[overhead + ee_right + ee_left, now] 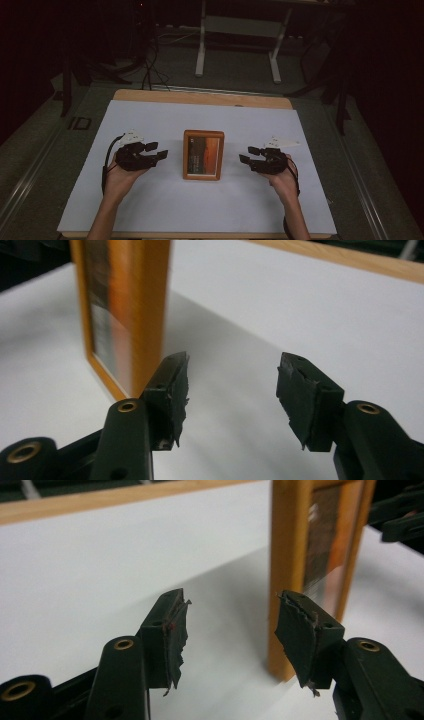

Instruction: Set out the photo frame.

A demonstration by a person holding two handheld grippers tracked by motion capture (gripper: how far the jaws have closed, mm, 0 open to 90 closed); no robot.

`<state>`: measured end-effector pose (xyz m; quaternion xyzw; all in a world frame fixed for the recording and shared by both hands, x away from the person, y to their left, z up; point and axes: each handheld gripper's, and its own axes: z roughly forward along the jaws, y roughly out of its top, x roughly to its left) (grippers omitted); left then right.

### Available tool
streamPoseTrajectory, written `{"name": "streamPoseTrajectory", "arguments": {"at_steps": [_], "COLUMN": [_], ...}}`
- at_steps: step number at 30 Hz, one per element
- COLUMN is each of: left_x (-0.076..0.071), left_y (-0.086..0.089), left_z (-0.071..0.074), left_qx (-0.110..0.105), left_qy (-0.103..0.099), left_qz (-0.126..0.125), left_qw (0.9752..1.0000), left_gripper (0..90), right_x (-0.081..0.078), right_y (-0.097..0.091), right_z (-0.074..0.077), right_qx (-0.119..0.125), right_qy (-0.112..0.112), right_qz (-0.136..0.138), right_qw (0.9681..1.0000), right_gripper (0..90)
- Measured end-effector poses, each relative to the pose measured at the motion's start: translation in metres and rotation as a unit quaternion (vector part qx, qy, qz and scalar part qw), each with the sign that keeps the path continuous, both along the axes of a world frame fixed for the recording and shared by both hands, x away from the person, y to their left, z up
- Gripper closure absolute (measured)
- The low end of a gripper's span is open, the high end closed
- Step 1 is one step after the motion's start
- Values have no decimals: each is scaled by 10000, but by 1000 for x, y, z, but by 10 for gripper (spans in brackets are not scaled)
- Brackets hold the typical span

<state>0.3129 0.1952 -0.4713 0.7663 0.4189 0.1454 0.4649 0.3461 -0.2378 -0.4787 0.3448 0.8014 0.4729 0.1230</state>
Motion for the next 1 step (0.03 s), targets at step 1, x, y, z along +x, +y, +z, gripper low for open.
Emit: {"name": "streamPoseTrajectory", "arguments": {"at_steps": [1], "left_x": [1], "left_y": [0], "left_z": [-3], "left_qx": [142], "left_qy": [40], "left_qz": [49], "left_qw": [9999], "left_gripper": [447], "right_x": [0], "right_y": [-2], "right_z": [-1], "right_qx": [-81], "right_qy": [9], "right_qz": [-48], "right_qw": [10000], "right_gripper": [445]}}
